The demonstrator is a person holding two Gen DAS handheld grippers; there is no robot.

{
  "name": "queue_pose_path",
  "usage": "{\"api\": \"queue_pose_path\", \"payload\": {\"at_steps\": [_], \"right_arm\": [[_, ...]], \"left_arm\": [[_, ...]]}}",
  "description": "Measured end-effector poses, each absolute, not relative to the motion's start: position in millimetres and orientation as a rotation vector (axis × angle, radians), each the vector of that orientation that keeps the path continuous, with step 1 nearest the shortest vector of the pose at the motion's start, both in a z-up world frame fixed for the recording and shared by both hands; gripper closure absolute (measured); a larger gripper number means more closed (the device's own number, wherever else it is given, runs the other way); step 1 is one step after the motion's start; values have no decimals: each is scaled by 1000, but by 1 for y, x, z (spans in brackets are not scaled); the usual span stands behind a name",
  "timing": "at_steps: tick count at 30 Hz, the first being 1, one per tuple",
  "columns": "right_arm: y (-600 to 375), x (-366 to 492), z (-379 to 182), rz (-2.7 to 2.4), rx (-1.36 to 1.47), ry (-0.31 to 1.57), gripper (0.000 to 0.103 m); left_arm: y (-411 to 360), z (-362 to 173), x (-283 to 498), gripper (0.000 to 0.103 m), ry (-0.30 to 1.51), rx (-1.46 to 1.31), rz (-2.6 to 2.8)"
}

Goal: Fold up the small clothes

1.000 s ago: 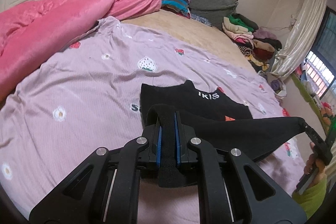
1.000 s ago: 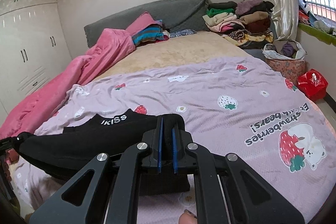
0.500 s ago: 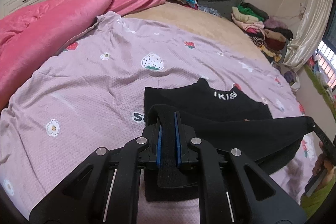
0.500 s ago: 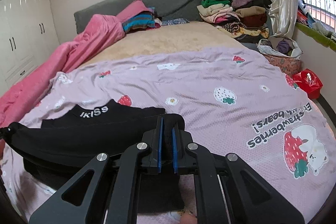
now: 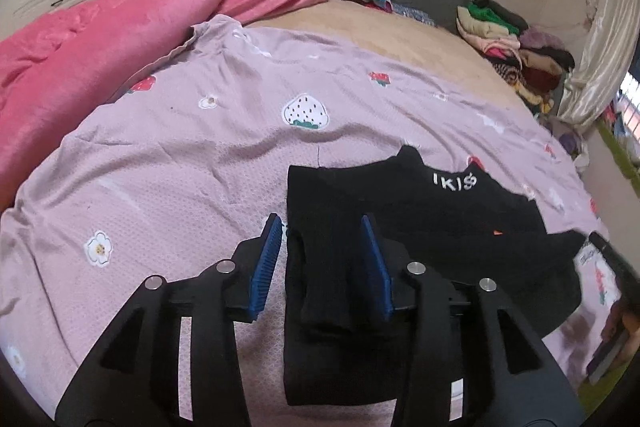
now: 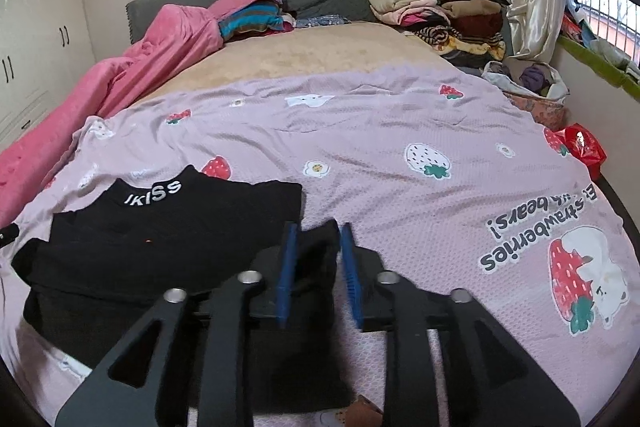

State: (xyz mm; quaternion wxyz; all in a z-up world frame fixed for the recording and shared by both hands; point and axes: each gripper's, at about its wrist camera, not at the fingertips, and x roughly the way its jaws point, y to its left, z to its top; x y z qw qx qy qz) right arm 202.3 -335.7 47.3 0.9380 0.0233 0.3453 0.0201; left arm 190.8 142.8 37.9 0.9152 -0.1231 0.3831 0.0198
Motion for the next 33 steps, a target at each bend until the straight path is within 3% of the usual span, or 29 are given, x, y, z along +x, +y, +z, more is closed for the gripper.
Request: {"api": "queue_pose_path", "payload": {"at_steps": [3,5,6,9,10,13,16,17,19,33], "right_arm": [[-334,194,51,42,36,682,57],[-331,185,55,68,22,659,56],[-329,183,56,80,16,655,55],[-318,170,58,130,-25,653,53],[-315,168,57,141,-35,657,53],[-306,159,52,189,-49,682,55],[-297,154,46,225,-65,713,68],[-294,152,44,234,-72,724,69],[-288,149,36,253,-87,746,73],[-271,190,-17,228,-108,886,73]], "left_arm": [[143,44,184,59,760,-239,55],[141,48,178,40,737,-245,49],[138,50,172,36,723,-247,40],[125,50,162,34,722,-218,14],[120,48,159,35,726,-206,1],[106,39,150,62,759,-203,-56],[90,24,146,91,814,-176,-107],[87,20,146,93,828,-166,-116],[77,10,144,93,854,-132,-115],[82,-17,174,91,916,-75,-16]]}}
